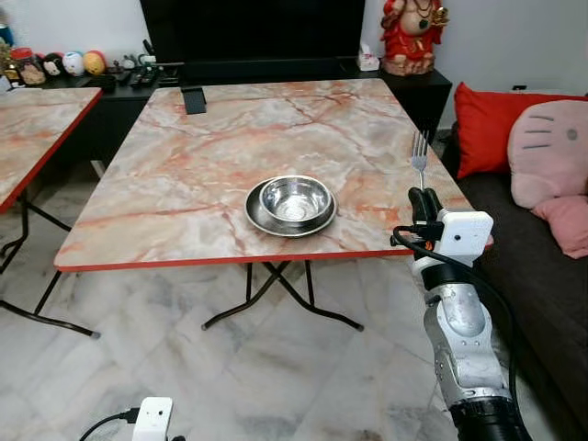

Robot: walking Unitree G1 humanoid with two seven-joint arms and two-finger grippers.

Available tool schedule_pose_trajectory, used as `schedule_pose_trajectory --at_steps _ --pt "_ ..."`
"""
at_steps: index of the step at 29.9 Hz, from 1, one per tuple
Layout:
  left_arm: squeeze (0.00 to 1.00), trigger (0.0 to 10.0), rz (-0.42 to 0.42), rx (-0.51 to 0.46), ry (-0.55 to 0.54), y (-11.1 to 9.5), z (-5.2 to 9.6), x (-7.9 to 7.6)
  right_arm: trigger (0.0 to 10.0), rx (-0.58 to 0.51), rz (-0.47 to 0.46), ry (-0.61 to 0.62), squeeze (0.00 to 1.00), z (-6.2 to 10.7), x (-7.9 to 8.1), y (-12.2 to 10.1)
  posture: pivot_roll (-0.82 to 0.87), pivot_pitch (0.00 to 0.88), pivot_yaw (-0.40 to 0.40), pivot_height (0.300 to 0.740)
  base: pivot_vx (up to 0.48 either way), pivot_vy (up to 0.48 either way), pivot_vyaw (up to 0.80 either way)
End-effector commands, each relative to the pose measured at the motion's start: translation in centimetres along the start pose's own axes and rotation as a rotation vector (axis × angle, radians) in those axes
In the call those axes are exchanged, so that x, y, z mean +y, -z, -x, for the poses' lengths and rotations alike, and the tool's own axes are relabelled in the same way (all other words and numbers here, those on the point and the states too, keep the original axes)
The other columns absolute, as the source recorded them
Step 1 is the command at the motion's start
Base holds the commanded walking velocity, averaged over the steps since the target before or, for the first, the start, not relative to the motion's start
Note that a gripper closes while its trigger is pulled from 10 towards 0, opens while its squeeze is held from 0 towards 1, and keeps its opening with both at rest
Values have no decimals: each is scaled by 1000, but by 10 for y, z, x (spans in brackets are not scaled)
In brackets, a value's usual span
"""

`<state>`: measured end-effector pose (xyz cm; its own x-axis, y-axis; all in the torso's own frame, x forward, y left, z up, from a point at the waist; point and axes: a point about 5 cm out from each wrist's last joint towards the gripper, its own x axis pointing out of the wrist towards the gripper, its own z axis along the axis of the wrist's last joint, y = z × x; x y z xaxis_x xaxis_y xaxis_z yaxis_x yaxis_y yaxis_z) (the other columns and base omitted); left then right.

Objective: Setting the table

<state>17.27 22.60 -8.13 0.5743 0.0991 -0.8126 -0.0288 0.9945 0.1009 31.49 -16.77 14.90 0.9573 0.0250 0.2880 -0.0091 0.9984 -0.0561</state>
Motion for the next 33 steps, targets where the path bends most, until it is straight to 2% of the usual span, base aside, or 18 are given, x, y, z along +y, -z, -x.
schedule_pose_trajectory --at_steps 1,4,6,33 --pt "0 10000 4 18 -12 4 1 5 10000 -28 9 -14 0 -3 2 -5 -76 0 10 740 0 0 600" --pt "0 10000 4 19 -12 4 1 5 10000 -21 1 -9 0 -3 2 -4 -76 0 10 740 0 0 627" --pt "0 10000 3 20 -12 4 1 5 10000 -19 -21 3 0 -3 1 -4 -77 0 10 740 124 0 0" --pt "0 10000 -17 27 1 6 1 4 10000 -17 -39 -4 0 -6 4 -3 -80 0 16 740 289 0 0"
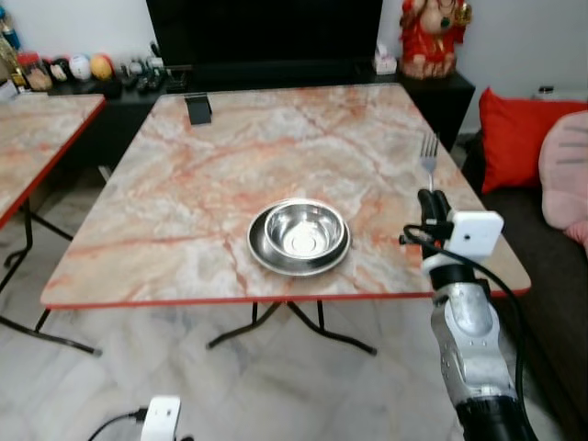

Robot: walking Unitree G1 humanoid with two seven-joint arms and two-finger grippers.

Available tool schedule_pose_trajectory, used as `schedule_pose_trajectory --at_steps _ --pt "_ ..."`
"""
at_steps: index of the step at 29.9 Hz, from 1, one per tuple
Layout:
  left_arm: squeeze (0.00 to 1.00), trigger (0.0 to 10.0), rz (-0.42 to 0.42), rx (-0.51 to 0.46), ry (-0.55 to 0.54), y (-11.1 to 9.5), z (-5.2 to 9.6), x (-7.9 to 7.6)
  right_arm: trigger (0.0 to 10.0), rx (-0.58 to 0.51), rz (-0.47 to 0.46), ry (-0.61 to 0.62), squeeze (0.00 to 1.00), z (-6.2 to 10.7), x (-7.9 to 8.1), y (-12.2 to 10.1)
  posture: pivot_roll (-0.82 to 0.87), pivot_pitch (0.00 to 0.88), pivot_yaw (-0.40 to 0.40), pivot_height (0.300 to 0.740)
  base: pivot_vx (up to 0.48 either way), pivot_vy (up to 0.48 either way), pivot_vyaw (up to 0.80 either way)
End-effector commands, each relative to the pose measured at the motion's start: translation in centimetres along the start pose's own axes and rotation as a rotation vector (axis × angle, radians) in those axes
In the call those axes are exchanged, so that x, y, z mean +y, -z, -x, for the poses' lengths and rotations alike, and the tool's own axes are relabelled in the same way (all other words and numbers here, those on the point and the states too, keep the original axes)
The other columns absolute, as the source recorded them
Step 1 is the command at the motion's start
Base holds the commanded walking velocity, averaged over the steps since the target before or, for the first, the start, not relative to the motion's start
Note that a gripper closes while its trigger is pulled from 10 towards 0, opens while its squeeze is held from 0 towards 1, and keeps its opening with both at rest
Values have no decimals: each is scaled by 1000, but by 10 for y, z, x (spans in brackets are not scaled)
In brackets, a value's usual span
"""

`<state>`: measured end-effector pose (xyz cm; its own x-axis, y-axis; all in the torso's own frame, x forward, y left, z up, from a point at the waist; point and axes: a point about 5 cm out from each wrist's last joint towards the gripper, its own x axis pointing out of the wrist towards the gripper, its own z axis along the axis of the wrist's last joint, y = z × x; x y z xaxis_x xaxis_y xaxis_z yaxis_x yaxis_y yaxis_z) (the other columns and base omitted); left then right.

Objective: Setting the table

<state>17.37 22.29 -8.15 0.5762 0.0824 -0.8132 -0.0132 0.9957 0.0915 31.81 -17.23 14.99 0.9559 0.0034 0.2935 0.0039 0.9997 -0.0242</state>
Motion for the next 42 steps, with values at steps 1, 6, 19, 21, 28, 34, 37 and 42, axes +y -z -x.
schedule_pose_trajectory --at_steps 1,6,19,21,28,34,37,42 --pt "0 10000 -10 29 -16 7 2 7 10000 -11 -13 -26 0 -2 9 -3 -80 0 16 740 300 0 0" --pt "0 10000 -5 25 -18 4 1 7 10000 -8 -15 -25 0 -3 9 -3 -83 0 17 740 283 0 0" --pt "0 10000 7 23 -22 3 1 8 10000 54 -25 -10 0 1 9 6 -77 0 17 740 42 0 0" --pt "0 10000 7 23 -23 3 1 8 10000 77 -24 -21 0 0 11 9 -72 0 16 740 0 0 0" --pt "0 10000 8 24 -25 2 1 8 10000 80 -40 -19 0 -5 14 6 -73 0 16 740 0 0 0" --pt "0 10000 8 23 -25 2 1 9 10000 120 -57 -5 0 -6 13 9 -75 0 21 740 0 0 0" --pt "0 10000 6 24 -25 2 1 9 10000 145 -76 1 0 -6 13 11 -75 0 21 740 0 0 0" --pt "0 10000 7 23 -24 1 1 8 10000 261 -106 -9 0 -8 17 20 -77 0 20 740 0 0 0"
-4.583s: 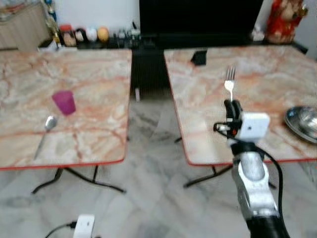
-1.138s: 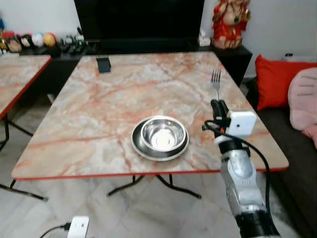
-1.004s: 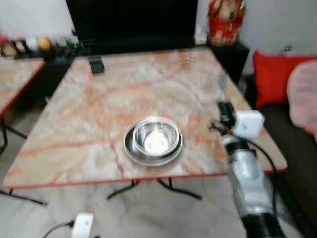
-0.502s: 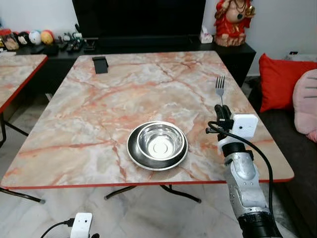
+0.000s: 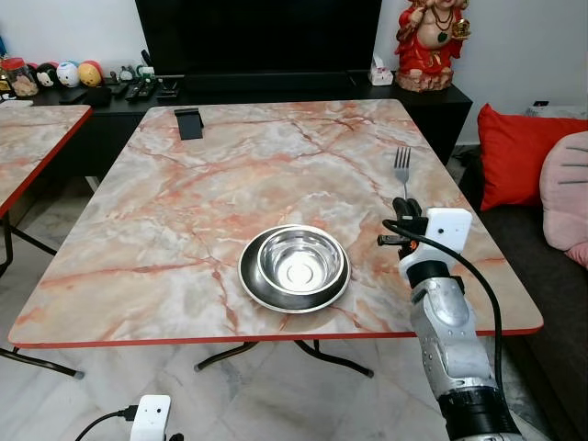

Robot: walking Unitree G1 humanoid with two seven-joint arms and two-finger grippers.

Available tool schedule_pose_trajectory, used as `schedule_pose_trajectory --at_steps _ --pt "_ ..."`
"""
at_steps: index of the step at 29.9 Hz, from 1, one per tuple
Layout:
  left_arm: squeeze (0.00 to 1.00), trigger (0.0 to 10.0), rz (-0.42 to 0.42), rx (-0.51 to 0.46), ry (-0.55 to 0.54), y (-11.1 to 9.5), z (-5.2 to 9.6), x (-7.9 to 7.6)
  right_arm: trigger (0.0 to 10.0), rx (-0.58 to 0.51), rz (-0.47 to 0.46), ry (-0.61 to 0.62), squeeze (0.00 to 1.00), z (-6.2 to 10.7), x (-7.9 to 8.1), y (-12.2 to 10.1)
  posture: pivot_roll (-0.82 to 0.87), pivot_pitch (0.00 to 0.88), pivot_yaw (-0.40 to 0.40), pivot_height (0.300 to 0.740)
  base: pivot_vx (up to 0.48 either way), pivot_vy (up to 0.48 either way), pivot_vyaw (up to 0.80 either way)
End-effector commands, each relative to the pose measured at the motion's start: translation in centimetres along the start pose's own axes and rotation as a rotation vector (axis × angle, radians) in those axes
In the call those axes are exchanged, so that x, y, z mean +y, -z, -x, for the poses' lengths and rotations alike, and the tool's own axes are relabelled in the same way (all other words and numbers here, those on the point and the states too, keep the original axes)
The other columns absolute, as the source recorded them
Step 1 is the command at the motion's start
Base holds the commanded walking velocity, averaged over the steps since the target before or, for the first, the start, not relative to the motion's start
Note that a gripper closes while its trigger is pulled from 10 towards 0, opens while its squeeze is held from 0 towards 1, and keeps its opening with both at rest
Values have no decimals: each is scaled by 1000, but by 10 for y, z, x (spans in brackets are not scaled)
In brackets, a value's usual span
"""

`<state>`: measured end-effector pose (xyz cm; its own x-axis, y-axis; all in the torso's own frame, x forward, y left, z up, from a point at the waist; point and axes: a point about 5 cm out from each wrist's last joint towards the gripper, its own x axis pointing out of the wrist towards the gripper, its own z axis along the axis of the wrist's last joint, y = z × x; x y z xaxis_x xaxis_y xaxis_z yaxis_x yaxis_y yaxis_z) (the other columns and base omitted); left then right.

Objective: Setting the table

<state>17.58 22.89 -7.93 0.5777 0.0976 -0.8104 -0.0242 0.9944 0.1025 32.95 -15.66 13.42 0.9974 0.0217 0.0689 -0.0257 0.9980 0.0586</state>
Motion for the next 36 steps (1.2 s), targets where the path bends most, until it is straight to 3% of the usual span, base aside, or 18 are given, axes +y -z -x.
schedule_pose_trajectory --at_steps 1,6,10,12,15,21,36 --pt "0 10000 7 25 -8 4 1 2 10000 71 -66 7 0 -3 1 4 -76 0 20 740 0 0 0" --pt "0 10000 9 26 -7 4 1 2 10000 124 -140 -10 0 -7 4 6 -78 0 19 740 0 0 0" --pt "0 10000 11 26 -6 4 0 1 10000 232 -169 -1 0 -10 5 13 -75 0 17 740 0 0 0" --pt "0 10000 12 27 -6 4 0 1 10000 265 -172 6 0 -11 5 15 -78 0 15 740 0 0 0" --pt "0 10000 12 27 -5 4 0 1 10000 401 -122 -64 0 -11 12 27 -76 0 15 740 0 0 0" --pt "0 10000 14 27 -5 4 0 1 10000 514 -129 -74 0 -6 16 35 -77 0 16 740 0 0 0" --pt "0 10000 14 28 -7 3 0 1 10000 604 -137 -32 0 -2 16 49 -62 0 12 740 0 0 0"
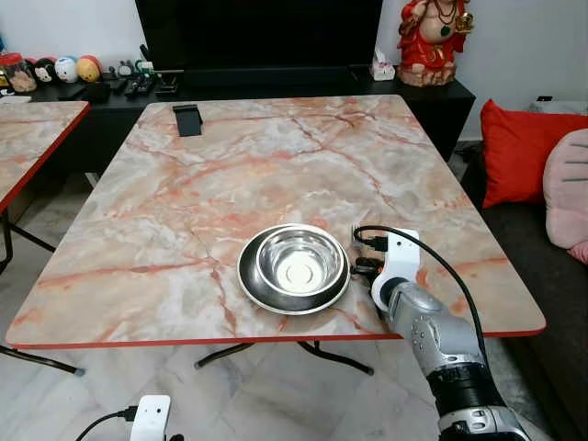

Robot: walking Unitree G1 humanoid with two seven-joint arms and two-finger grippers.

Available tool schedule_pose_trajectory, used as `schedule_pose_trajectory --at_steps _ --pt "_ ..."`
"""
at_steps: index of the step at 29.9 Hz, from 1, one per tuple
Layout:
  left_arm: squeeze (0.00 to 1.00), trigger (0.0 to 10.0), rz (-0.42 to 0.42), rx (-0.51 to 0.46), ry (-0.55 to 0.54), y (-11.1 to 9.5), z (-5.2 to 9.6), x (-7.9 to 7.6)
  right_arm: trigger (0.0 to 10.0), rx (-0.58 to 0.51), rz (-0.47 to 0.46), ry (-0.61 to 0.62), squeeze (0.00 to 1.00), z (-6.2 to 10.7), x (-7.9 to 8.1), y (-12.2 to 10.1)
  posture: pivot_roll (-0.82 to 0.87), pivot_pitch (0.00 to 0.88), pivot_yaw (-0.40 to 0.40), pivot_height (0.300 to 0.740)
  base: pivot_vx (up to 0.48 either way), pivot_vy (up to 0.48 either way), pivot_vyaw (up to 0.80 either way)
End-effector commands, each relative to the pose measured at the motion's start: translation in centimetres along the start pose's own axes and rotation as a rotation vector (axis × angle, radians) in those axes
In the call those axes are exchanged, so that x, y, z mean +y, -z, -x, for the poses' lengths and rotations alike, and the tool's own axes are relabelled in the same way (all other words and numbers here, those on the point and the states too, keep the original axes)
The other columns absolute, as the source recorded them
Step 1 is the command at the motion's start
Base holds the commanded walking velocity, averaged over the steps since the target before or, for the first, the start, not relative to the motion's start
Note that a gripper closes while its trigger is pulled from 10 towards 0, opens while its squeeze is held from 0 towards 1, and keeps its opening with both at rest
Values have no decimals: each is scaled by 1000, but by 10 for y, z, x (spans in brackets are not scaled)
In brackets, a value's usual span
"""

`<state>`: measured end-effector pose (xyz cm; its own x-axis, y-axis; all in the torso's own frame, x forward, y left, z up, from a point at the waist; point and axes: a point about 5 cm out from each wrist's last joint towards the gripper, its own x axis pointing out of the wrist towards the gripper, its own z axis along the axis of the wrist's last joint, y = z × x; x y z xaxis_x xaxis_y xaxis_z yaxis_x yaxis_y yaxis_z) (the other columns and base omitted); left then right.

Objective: Setting the table

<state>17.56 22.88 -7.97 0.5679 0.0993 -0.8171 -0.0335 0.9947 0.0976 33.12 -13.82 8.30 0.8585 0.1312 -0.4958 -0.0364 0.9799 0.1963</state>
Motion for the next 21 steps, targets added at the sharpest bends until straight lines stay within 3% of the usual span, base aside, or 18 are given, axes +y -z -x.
schedule_pose_trajectory --at_steps 1,21 --pt "0 10000 5 16 -6 3 0 1 10000 7 -1 14 0 -1 0 -4 -61 0 9 740 0 0 0" --pt "0 10000 9 15 -4 3 0 0 10000 34 6 8 0 -3 5 2 -59 0 4 740 0 0 0"
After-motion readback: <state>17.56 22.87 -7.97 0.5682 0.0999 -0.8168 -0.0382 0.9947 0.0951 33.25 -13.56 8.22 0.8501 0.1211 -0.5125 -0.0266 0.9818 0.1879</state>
